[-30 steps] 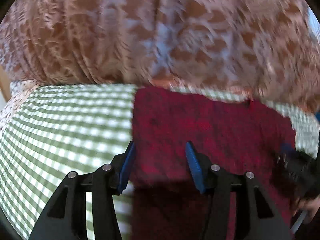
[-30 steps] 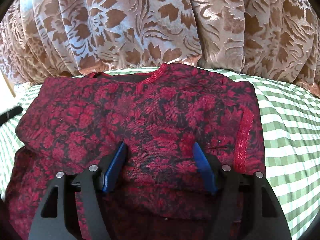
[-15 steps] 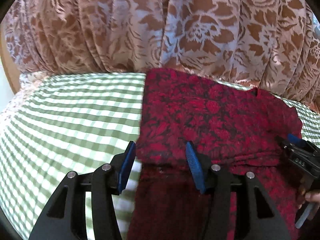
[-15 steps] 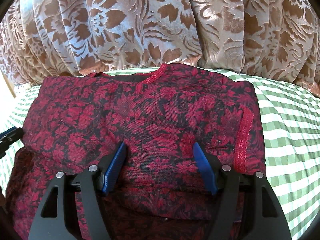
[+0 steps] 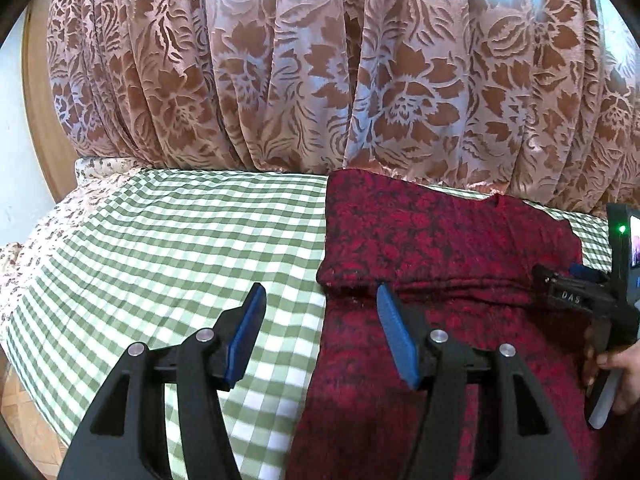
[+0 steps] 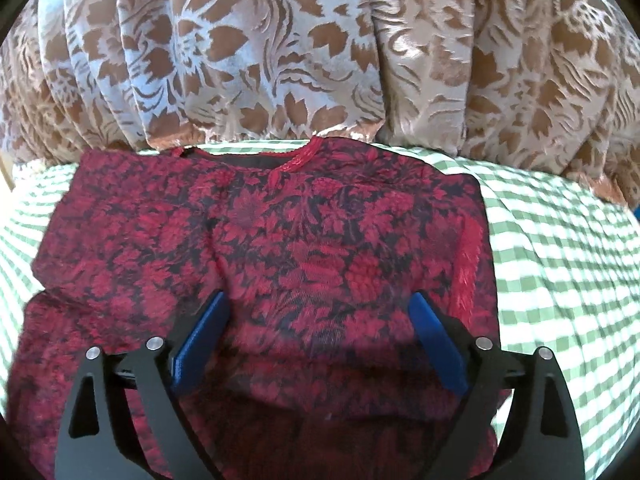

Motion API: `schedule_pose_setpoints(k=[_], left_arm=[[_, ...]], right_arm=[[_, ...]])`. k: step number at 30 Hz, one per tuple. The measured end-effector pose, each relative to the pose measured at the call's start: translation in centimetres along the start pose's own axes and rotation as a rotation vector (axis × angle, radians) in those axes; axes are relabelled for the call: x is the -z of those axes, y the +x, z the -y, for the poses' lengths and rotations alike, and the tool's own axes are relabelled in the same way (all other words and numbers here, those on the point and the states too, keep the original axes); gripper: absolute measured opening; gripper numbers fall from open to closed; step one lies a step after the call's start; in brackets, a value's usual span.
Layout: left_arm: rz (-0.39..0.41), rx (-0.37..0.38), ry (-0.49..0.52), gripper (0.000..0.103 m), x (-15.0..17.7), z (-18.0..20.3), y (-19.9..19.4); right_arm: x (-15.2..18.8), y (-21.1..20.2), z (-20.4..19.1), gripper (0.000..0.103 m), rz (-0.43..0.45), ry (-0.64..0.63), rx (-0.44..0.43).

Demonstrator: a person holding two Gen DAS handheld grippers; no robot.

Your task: Fold small clothes

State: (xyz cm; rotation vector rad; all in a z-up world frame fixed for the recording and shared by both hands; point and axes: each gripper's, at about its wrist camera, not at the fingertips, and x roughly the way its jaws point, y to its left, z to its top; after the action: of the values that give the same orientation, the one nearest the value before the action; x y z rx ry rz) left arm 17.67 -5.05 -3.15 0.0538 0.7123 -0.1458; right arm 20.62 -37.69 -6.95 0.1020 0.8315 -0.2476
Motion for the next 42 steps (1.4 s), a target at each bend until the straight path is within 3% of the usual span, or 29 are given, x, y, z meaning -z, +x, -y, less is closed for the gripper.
schedule_pose_setpoints(k=[5,16,33,38,42], left_arm=[[0.01,0.009,0.025,0.059,1.2,0.4,-1.5],[0.017,0.035,0.046,0.06,3.3,1.5,-4.3],[0.022,0.055,0.072,0.063,6.0,1.6,-7.2],[0.008,0.061,0.074,0.07,6.6,1.2,-7.3],[-0.062,0.086,0.058,0.073,8.0,-0.1,-6.8]], right_arm=[[1.2,-2.8,-0.6,0.093,0.009,0.009,-0.032],[6.6,-6.5,-1.6,0.093,-0.083,0.0,-0.107],[12.9,-9.9,-1.6,0.093,-0.151,-0.009,-0.121],[13.6,-10.9,-1.7,0.093,-0.156,-0.025,-0.124],[13.7,-12.6,-0.6,0.093,-0.157,-0.006,-0.157]])
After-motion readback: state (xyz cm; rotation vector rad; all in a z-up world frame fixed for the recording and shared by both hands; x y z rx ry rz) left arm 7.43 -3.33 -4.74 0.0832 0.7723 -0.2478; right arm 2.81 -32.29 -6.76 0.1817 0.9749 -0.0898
